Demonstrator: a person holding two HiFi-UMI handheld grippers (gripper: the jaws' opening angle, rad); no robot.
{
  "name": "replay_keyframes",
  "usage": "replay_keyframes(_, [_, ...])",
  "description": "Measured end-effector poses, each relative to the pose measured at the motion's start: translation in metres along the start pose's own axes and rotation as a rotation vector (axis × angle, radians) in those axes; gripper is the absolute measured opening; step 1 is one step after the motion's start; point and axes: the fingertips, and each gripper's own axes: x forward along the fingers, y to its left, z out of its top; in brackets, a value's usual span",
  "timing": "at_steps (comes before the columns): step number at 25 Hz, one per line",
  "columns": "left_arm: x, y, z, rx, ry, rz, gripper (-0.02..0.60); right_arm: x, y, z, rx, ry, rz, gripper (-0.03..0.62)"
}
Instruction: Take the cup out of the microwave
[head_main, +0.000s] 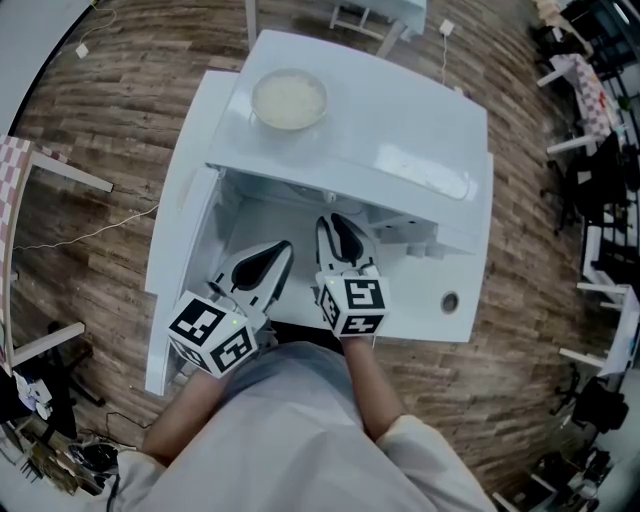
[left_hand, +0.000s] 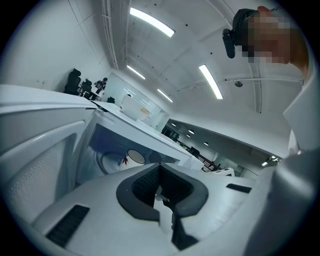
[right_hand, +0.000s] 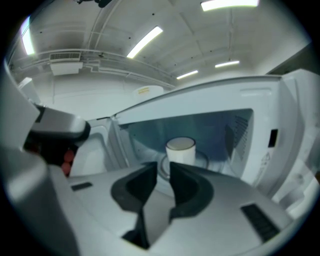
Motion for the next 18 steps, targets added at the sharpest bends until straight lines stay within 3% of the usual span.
replay_keyframes(4, [0.004, 0.002, 0.000, 0.008, 0.002, 0.001, 0.009, 0.005, -0.004, -0.001, 0.009, 0.005, 0.000, 0.080])
replay_keyframes(9, [0.008, -0.001, 0.001, 0.071, 0.016, 0.015, 0.011, 0.013, -0.011, -0.003, -0.026, 0.001, -0.016, 0.080])
replay_keyframes(18, [0.012, 0.007, -0.003, 0.046, 0.030, 0.032, 0.010, 0.029, -0.028, -0.012, -0.039, 0.005, -0.070, 0.095])
